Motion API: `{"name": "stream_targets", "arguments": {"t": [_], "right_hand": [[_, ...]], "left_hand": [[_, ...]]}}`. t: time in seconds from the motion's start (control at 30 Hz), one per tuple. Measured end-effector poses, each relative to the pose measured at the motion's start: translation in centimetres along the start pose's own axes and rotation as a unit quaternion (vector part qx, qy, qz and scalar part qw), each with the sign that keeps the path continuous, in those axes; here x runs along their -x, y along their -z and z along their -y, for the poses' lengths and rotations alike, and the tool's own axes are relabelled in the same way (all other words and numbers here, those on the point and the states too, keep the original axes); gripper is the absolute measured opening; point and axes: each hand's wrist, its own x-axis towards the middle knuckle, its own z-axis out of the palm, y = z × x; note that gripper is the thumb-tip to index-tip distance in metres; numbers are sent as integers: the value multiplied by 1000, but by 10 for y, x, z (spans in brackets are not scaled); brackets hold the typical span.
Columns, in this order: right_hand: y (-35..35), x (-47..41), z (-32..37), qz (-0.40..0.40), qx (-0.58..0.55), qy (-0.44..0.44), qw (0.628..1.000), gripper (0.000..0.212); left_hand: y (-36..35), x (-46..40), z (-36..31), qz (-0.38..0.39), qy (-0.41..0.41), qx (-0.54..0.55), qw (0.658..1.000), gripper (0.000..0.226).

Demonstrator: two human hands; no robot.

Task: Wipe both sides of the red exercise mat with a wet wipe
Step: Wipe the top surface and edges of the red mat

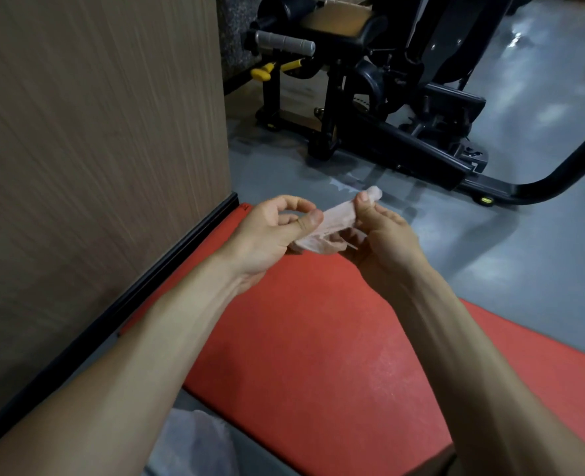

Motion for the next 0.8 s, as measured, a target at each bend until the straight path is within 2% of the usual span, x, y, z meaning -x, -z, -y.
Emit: {"name": "stream_targets", "arguments": {"t": [0.2,0.33,0.43,0.5,0.57,0.67,0.73,0.8], "right_hand": [[-3,-11,5,-52,-48,-4,998,24],[-7,-22,10,-95,-100,30,990,25],[-15,-32,6,-101,-135,49,984,26],[-31,-35,-1,-100,-140,40,984,27],[-46,-36,-7,-114,-135,44,983,30],[-53,-42,-10,-146,-171,46,973,32],[-51,-48,-8,-153,-225,25,962,27],[-51,-44,-3,-153,-266,-1,952,21]], "left_hand": [[7,1,-1,83,33,-157,984,73],[7,8,-10,114,40,-135,983,42],[0,9,-12,52,34,22,998,34],[-9,6,-19,-46,45,134,989,18],[-16,4,-25,-141,42,161,976,18],[-12,7,-31,-230,-6,60,971,31],[-4,14,-41,-218,-9,-35,975,29],[10,21,-52,-161,8,-119,980,22]]}}
